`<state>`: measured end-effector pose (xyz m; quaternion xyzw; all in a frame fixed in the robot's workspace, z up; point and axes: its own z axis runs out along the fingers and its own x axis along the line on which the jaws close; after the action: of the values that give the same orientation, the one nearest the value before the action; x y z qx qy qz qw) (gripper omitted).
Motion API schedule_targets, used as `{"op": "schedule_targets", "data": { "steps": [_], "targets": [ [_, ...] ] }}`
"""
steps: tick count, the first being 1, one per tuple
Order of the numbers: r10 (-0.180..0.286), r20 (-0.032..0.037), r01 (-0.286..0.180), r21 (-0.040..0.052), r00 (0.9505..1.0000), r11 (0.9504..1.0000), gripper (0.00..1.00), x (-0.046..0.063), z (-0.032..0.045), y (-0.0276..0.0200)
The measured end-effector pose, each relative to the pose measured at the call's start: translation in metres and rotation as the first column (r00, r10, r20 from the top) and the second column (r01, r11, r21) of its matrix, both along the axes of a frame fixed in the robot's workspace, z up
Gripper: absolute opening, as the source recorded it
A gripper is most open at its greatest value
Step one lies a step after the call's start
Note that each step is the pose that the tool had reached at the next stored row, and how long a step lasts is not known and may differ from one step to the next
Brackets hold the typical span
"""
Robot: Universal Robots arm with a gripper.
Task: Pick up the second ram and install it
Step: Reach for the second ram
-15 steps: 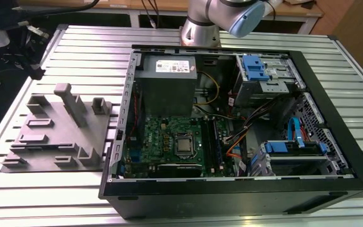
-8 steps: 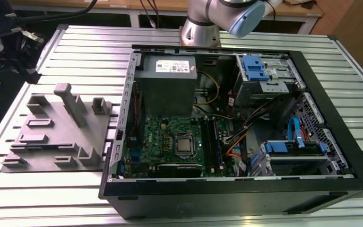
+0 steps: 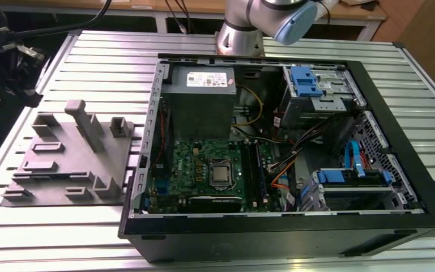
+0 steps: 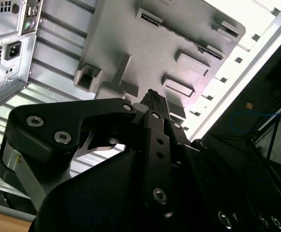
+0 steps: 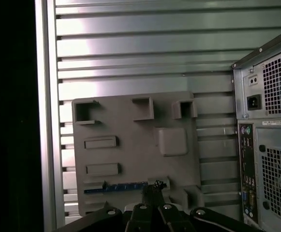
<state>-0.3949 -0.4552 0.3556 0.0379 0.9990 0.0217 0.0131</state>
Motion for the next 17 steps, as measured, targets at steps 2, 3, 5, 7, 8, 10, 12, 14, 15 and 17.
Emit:
{"op": "schedule_targets", "data": {
  "steps": [2, 3, 5, 7, 8, 10, 12, 14, 15, 17],
  "targets": [
    [0.000, 0.0000, 0.000, 0.0000, 1.0000, 1.0000, 0.07, -0.003, -0.0029, -0.0013],
    [0.000, 0.0001, 0.000, 0.0000, 1.0000, 1.0000, 0.07, -0.005, -0.0044, -0.0019],
    [0.000, 0.0000, 0.000, 0.0000, 1.0000, 1.0000, 0.07, -0.007, -0.0072, -0.0030],
    [0.000, 0.0001, 0.000, 0.0000, 1.0000, 1.0000, 0.07, -0.009, -0.0102, -0.0041],
    [0.000, 0.0000, 0.000, 0.0000, 1.0000, 1.0000, 0.07, -0.011, -0.0119, -0.0047],
    [0.000, 0.0000, 0.000, 0.0000, 1.0000, 1.0000, 0.07, -0.014, -0.0152, -0.0059],
    [0.000, -0.0001, 0.000, -0.0001, 1.0000, 1.0000, 0.07, -0.016, -0.0185, -0.0071],
    [0.000, 0.0000, 0.000, 0.0000, 1.0000, 1.0000, 0.07, -0.019, -0.0221, -0.0083],
    [0.000, 0.0001, 0.000, 0.0001, 1.0000, 1.0000, 0.07, -0.020, -0.0241, -0.0089],
    [0.000, 0.0000, 0.000, 0.0000, 1.0000, 1.0000, 0.07, -0.022, -0.0277, -0.0100]
  ]
}}
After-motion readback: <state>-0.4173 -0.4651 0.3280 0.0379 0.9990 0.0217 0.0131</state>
